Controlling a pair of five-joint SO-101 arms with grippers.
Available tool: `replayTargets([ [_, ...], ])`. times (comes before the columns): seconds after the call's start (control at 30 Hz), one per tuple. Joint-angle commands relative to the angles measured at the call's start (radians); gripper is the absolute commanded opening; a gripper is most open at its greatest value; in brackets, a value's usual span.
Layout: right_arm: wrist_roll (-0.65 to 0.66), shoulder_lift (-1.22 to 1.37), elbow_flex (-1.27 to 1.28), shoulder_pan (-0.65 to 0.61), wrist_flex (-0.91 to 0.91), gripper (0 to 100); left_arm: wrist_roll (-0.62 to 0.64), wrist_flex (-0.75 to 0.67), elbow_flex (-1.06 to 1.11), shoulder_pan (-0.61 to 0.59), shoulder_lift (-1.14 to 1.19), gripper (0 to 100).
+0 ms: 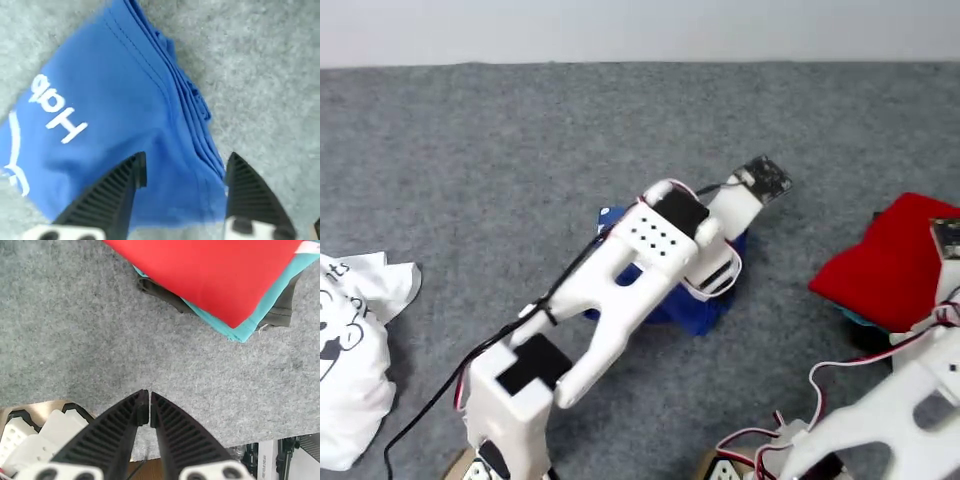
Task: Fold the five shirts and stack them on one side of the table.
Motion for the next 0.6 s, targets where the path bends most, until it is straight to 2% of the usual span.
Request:
replayTargets([
  [0.0, 0.009, -0.035, -0.014, 0.008, 0.03, 0.9, 0.002, 0.04, -0.071, -0.069, -0.112, 25],
  [0.1, 0.009, -0.035, -0.014, 0.008, 0.03, 0.9, -0.009, 0.037, -0.073, -0.173, -0.126, 17],
  [0.2, 0.009, -0.035, -0.014, 0.008, 0.028, 0.9, -0.1, 0.038, -0.068, -0.27, -0.095, 8],
  [0.3, 0.009, -0.035, -0.014, 0.008, 0.027, 0.9, -0.161, 0.077, -0.064, -0.328, -0.031, 3],
  [0.43, 0.009, -0.035, -0.012, 0.007, 0.027, 0.9, -0.199, 0.175, -0.064, -0.325, 0.077, 2],
  [0.57, 0.009, -0.035, -0.012, 0.007, 0.025, 0.9, -0.198, 0.252, -0.024, -0.262, 0.106, 1],
])
